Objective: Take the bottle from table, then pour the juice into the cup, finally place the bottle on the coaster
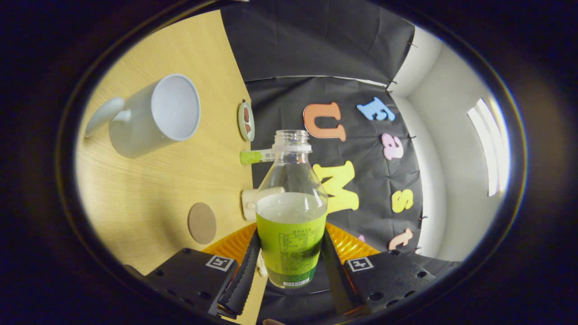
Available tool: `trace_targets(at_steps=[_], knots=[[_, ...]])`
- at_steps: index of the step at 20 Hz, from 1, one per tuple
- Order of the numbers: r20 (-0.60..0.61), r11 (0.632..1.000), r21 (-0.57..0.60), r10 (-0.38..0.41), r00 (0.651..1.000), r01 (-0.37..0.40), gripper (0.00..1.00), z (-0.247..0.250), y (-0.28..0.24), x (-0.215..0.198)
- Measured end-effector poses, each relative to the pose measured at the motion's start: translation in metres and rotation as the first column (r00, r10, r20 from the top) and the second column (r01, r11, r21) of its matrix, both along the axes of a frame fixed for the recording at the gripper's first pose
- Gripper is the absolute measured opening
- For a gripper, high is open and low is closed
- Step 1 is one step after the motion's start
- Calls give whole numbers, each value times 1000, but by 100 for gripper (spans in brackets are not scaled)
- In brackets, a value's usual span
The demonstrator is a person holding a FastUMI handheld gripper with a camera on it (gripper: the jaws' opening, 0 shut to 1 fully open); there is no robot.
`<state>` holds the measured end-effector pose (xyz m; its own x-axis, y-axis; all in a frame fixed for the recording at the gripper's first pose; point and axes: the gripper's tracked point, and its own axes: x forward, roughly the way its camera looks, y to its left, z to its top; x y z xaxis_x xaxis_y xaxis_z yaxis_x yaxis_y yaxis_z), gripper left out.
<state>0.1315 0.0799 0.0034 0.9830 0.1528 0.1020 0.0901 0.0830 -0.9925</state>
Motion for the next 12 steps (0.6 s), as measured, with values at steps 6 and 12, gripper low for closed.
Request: trace_targets(at_steps=[6,12], knots=[[55,995,-95,9,998,-3,76,7,8,-3],[86,989,-150,26,996,-13,76,11,17,-6]])
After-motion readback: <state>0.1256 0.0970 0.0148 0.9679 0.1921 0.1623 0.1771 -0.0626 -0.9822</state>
